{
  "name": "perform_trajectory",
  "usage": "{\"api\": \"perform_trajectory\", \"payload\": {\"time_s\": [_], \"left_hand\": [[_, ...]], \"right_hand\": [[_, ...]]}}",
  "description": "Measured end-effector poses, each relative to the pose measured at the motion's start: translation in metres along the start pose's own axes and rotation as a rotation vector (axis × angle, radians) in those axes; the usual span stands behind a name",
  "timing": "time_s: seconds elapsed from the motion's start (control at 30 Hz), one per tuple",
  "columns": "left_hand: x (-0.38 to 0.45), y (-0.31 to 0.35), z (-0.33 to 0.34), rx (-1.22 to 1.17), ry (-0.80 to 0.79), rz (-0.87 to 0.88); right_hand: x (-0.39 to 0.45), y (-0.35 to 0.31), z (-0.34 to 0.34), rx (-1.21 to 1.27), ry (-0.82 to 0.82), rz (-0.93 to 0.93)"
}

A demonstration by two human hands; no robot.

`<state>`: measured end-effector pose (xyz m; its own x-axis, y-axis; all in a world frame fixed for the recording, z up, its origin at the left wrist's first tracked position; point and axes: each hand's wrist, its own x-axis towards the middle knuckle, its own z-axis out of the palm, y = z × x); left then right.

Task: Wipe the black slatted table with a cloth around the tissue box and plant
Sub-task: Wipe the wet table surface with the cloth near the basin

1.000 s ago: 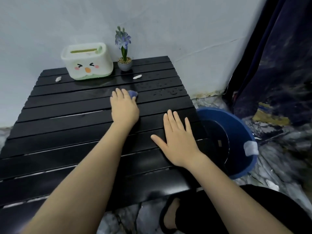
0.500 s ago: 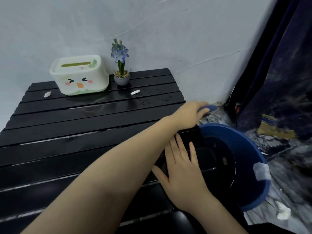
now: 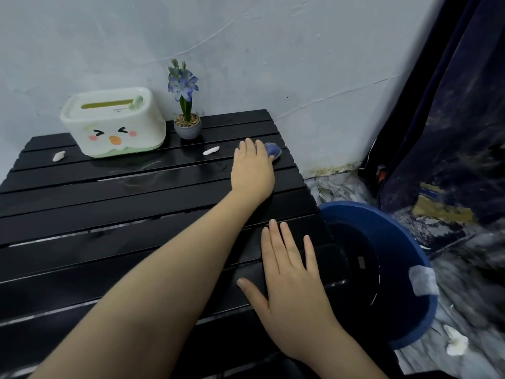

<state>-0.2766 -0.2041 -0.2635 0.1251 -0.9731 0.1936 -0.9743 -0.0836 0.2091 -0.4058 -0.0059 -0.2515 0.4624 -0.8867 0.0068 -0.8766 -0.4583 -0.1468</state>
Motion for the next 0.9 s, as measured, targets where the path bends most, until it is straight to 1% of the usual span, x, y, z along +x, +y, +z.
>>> {"api": "perform_trajectory", "payload": {"time_s": [0.1,0.17,0.27,0.33,0.37,0.4,0.47,0.5,0.57,0.63,0.7,0.77,0.83,0.9], "left_hand": [[-0.005,0.019,-0.006,-0.123,0.027,0.137],[-0.016,0.031,-0.014,-0.278,-0.012,0.208],[-0.040,0.051,-0.020,-0.412,-0.083,0.350],[-0.044,0.059,-0.020,-0.515,-0.141,0.380],[-0.042,0.060,-0.022,-0.627,-0.179,0.340],[-0.037,0.058,-0.025,-0.788,-0.223,0.254],[-0.028,0.046,-0.036,-1.139,-0.291,0.019],[-0.025,0.037,-0.045,-1.265,-0.292,-0.084],[-0.024,0.011,-0.060,-1.449,-0.249,-0.251],[-0.031,-0.022,-0.076,-1.566,-0.233,-0.368],[-0.040,-0.060,-0.090,-1.596,-0.166,-0.426],[-0.051,-0.096,-0.103,-1.525,-0.031,-0.482],[-0.061,-0.127,-0.116,-1.254,0.107,-0.521],[-0.069,-0.156,-0.124,-0.957,0.222,-0.474]], "right_hand": [[0.000,-0.001,0.001,-0.004,-0.002,0.005],[0.000,-0.002,-0.001,-0.011,-0.007,0.012],[0.000,-0.002,-0.001,-0.022,-0.027,0.008],[-0.001,-0.002,-0.003,-0.012,-0.049,0.006],[-0.001,-0.002,-0.004,0.004,-0.066,0.004],[-0.001,-0.002,-0.006,0.025,-0.080,-0.002],[0.000,0.000,-0.010,0.063,-0.111,-0.014],[0.000,0.000,-0.014,0.072,-0.136,-0.015],[0.003,-0.001,-0.023,0.079,-0.180,-0.011],[0.008,-0.002,-0.032,0.095,-0.210,0.011],[0.022,-0.006,-0.038,0.105,-0.177,0.025],[0.046,-0.011,-0.042,0.117,-0.087,0.015],[0.082,-0.019,-0.044,0.178,0.008,-0.004],[0.126,-0.029,-0.045,0.217,0.102,-0.045]]}}
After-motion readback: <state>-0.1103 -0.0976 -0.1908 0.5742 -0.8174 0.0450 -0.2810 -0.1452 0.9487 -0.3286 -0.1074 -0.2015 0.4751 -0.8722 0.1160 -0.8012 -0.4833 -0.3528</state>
